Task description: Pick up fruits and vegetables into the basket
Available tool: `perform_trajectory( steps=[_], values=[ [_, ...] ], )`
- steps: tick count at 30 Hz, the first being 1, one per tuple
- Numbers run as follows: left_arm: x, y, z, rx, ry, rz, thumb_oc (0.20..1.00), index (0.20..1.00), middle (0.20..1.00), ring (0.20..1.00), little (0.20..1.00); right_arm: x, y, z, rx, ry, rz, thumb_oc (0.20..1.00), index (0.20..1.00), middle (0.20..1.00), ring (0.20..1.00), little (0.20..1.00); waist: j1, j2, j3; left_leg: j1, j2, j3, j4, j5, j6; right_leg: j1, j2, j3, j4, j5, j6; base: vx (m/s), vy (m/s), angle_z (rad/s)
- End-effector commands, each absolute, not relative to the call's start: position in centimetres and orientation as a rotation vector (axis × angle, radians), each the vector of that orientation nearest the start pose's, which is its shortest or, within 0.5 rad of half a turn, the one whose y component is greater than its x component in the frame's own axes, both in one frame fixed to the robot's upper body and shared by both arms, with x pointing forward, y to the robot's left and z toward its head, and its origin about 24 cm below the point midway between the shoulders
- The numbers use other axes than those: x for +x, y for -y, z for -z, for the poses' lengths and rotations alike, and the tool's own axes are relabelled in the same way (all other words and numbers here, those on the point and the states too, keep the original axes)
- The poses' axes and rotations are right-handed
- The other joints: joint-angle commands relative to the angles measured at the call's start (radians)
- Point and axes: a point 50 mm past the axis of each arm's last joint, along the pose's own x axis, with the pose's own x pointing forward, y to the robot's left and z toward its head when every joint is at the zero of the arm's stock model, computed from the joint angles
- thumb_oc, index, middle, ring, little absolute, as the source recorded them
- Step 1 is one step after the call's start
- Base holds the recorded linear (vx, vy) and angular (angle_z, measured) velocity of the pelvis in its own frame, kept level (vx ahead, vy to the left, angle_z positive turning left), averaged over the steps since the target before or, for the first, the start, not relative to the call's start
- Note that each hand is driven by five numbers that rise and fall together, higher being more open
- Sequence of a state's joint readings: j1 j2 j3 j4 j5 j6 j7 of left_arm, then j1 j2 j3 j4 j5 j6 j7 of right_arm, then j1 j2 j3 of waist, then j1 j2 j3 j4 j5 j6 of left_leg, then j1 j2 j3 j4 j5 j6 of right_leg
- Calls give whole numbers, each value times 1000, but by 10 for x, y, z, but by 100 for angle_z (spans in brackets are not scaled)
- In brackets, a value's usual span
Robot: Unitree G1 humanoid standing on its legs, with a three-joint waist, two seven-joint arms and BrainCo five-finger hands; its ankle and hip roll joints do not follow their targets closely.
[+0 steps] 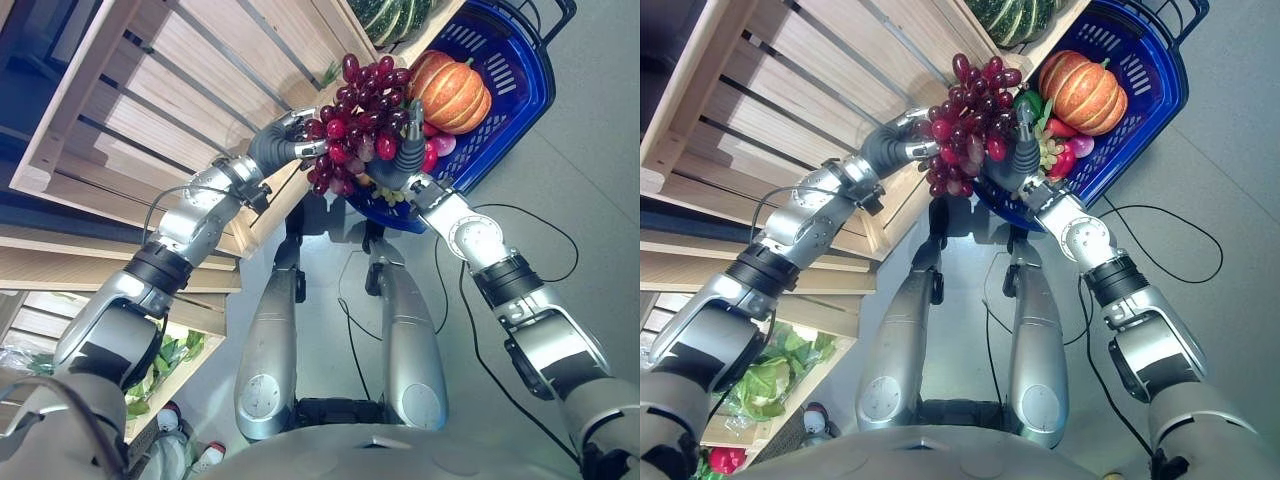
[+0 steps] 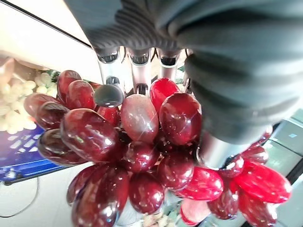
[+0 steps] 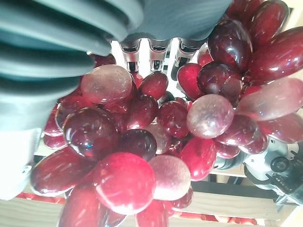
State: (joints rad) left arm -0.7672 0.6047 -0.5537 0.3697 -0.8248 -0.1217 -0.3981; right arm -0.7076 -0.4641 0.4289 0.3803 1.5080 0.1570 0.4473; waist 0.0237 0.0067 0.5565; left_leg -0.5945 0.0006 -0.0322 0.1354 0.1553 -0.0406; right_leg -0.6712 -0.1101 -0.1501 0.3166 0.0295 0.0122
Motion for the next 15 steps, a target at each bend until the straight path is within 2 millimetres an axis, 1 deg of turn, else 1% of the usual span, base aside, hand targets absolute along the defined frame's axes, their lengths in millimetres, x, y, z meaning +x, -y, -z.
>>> perform_trajectory(
  steps=[1, 8, 15],
  values=[
    [350, -117, -177, 83, 252, 822, 200, 200, 200, 200, 200, 323, 81, -187, 844, 149, -1146, 200, 200, 200, 200, 200, -10, -5, -36, -10, -75, 1, 113, -126, 14, 63, 34, -7, -46, 12, 88, 0, 0, 0],
    [355, -120, -169, 195, 182, 777, 200, 200, 200, 200, 200, 324, 80, -192, 823, 175, -1136, 200, 200, 200, 200, 200, -14, -2, -36, -12, -72, 6, 112, -123, 15, 57, 36, -5, -43, 13, 89, 0, 0, 0],
    [357, -124, -164, 223, 128, 748, 200, 200, 200, 200, 200, 324, 82, -192, 795, 177, -1125, 200, 200, 200, 200, 200, -15, -1, -36, -12, -71, 7, 109, -119, 14, 60, 35, -7, -48, 15, 90, 0, 0, 0]
  ],
)
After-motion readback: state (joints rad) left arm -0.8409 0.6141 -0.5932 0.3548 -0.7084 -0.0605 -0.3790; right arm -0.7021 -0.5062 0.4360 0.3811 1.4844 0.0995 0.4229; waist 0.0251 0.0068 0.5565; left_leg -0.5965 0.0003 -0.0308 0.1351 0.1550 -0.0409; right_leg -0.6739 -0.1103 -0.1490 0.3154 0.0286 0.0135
